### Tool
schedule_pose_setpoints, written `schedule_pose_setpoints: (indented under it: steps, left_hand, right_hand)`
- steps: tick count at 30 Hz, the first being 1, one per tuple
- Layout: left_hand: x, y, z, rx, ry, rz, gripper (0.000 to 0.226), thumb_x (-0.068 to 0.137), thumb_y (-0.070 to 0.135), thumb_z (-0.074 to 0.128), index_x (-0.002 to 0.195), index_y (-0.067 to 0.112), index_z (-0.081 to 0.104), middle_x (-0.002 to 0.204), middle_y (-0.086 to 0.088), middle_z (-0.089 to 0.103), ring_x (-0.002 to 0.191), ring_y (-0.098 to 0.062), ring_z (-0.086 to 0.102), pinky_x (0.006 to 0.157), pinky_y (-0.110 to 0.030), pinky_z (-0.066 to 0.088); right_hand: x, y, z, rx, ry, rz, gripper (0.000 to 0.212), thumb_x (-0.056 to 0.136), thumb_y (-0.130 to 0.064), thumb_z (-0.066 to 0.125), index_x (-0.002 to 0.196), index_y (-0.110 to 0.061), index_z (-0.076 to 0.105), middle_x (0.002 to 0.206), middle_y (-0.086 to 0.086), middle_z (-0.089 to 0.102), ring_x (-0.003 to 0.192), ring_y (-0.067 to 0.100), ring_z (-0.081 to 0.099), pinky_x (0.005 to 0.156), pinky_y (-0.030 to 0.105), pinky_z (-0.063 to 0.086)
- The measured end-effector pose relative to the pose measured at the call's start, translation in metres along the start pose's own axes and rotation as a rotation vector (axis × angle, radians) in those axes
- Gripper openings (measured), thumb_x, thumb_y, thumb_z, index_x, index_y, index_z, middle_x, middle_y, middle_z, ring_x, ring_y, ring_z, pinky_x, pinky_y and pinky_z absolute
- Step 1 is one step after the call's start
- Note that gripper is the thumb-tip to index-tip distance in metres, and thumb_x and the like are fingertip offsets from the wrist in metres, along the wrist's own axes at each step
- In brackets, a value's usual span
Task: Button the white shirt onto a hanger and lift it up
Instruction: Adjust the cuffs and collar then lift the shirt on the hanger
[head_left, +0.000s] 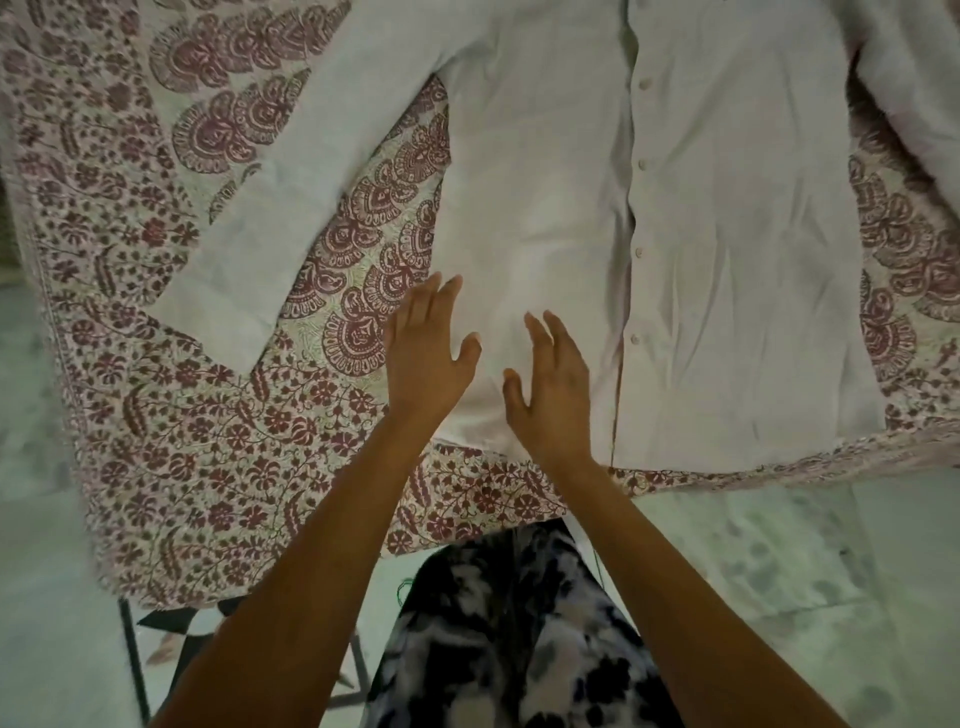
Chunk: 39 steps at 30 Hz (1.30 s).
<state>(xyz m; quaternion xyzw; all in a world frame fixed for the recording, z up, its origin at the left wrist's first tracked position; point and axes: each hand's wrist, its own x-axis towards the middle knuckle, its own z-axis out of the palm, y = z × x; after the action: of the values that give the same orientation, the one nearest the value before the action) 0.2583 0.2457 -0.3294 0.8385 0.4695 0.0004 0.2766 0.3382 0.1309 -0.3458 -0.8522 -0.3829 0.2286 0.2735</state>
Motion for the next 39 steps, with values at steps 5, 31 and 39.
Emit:
schedule_pose_setpoints:
  steps: [5,31,39]
  left_hand:
    - [0.023,-0.023,-0.021,0.004,0.077,-0.067,0.061,0.085,0.026,0.057,0.141,0.016,0.035,0.149,-0.005,0.033,0.140,-0.024,0.025,0.113,-0.044,0.017]
    - [0.102,-0.160,-0.144,-0.660,-0.214,-0.370,0.030,0.080,0.000,0.047,0.054,0.015,0.048,0.054,0.001,0.046,0.053,-0.014,0.042,0.052,-0.022,0.028]
    - [0.101,-0.142,-0.153,-1.038,-0.452,-0.346,0.024,0.066,0.004,0.047,0.061,0.017,0.066,0.061,0.000,0.061,0.057,-0.012,0.056,0.057,-0.020,0.044]
  right_hand:
    - [0.011,-0.027,0.023,-0.014,-0.043,-0.008,0.055,0.088,-0.032,0.036,0.138,-0.009,0.037,0.145,0.015,0.037,0.133,0.029,0.035,0.106,0.039,0.031]
    - [0.053,-0.147,0.126,0.453,-0.063,0.216,0.052,0.090,-0.030,0.045,0.137,-0.010,0.037,0.136,0.007,0.047,0.127,0.022,0.042,0.108,0.037,0.034]
    - [0.073,-0.156,0.125,1.172,-0.281,0.649,0.038,0.086,-0.046,0.054,0.111,-0.019,0.061,0.105,0.001,0.065,0.092,0.017,0.061,0.074,0.032,0.052]
